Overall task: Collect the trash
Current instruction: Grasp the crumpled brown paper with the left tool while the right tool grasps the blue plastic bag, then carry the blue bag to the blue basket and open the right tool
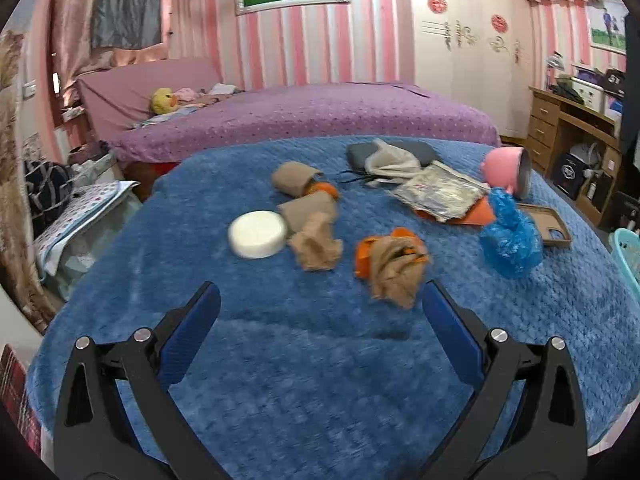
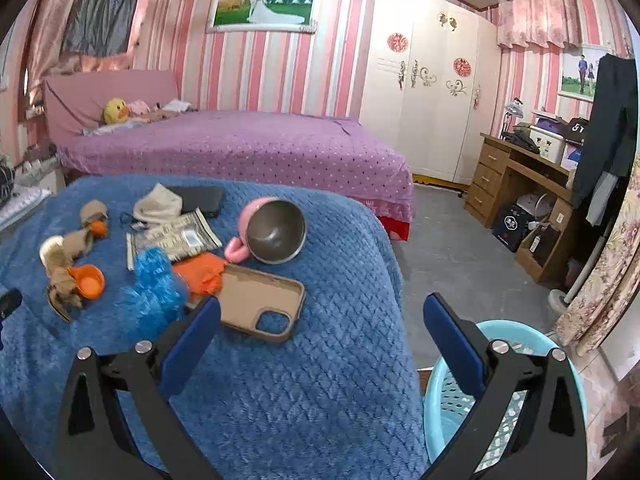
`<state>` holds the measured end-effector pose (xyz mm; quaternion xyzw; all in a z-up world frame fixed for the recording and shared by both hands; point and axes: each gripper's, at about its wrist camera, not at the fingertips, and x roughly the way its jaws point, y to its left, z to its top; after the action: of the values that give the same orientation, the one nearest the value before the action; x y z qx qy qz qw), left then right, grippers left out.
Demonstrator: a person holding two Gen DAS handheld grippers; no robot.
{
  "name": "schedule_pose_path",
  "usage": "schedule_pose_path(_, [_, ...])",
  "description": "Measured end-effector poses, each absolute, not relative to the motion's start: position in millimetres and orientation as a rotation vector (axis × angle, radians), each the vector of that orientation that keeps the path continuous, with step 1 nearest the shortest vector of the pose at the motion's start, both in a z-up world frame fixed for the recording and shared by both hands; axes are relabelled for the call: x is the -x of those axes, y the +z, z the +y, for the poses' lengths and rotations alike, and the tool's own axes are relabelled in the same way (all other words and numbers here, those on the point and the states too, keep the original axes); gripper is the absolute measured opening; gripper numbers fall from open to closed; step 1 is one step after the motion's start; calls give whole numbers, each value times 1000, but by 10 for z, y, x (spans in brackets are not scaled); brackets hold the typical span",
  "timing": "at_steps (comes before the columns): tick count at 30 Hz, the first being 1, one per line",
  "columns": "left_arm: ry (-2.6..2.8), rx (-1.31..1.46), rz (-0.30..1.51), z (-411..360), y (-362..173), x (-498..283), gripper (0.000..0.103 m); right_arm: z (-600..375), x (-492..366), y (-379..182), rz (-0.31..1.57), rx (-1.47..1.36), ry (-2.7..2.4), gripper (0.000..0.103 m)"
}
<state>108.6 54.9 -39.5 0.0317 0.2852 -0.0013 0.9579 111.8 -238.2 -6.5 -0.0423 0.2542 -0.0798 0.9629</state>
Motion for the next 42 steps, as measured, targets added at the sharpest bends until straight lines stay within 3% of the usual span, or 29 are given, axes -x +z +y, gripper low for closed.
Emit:
schedule_pose_path(5, [-44,-81,586,263,-475,-1286,97,-2368,-1216,-165,538,97,-153,99])
schedule_pose_path(7, [-54,-103,617,155,-527,-1369,88,-2382,-1253,-196,546,93,-155,99])
schedule_pose_path(10, [-92,-119,658,51,-622,-1494,63,-2396,-1289,-229,557,77,-155,99])
schedule_pose_path(11, [-97,-126,682,31,-660,-1547,47,-2397,-1300,-239,559,75,-154,99])
schedule_pose_path(12, [-104,-122,697,27,-676,-1569,39,-2383,-1311,-253,563,72,-148,99])
schedule_pose_path(21, [-92,-67,586,419,-311,-1142,38,-1947,-1358,-302,554,55,-43,99])
schedule_pose_path(27, [25,-28,629,765,-401,-1246,38,-1443,-1569,-448,600,87,53,95])
schedule_pose_path(32, [66,-10,615,827,-358,-1310,39,-1196,-1762,-605,685,114,103,70])
schedule_pose_path(33, [71,-15,612,810,-353,-1309,39,-1181,-1789,-643,701,120,113,61])
schedule_pose_path(34, [74,-21,608,788,-350,-1322,39,-1161,-1819,-689,723,121,136,43])
schedule_pose_path(35, [75,-27,606,757,-343,-1332,39,-1177,-1816,-703,731,114,153,36])
schedule_pose_path(42, [48,-16,582,578,-268,-1292,39,-1366,-1533,-426,610,118,179,32])
